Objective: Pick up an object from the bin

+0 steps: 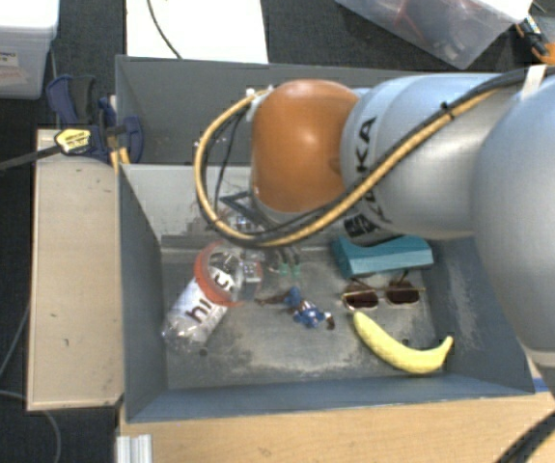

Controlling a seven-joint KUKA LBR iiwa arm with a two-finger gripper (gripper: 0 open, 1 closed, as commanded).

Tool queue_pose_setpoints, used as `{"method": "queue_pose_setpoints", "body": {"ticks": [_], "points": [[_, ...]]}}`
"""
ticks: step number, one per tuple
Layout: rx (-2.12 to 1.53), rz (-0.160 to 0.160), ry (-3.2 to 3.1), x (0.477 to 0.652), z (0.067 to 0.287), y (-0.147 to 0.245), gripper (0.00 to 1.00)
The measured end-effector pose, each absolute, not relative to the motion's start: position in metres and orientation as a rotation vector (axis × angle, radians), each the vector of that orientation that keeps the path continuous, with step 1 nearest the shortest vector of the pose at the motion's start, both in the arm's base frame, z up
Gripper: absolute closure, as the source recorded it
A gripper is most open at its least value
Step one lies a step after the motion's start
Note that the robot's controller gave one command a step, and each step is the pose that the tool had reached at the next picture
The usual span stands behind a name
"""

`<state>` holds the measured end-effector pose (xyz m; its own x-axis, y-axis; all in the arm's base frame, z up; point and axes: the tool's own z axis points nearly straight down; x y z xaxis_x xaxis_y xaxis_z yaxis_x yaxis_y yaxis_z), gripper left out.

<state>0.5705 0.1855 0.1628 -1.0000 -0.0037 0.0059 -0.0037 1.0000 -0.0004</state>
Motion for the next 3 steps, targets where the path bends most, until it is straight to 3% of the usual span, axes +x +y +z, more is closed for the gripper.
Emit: {"method": "queue_pose_setpoints", "body": {"ticks": [1,2,3], "points": [[-0.006,-0.003,-3.144,0.572,0.168,0.185,0.0],[0.648,-0.004,-3.067,0.54,0.069,0.239,0.0],[0.569,-0.004,-3.095,0.533,0.134,0.251,0.0]]}}
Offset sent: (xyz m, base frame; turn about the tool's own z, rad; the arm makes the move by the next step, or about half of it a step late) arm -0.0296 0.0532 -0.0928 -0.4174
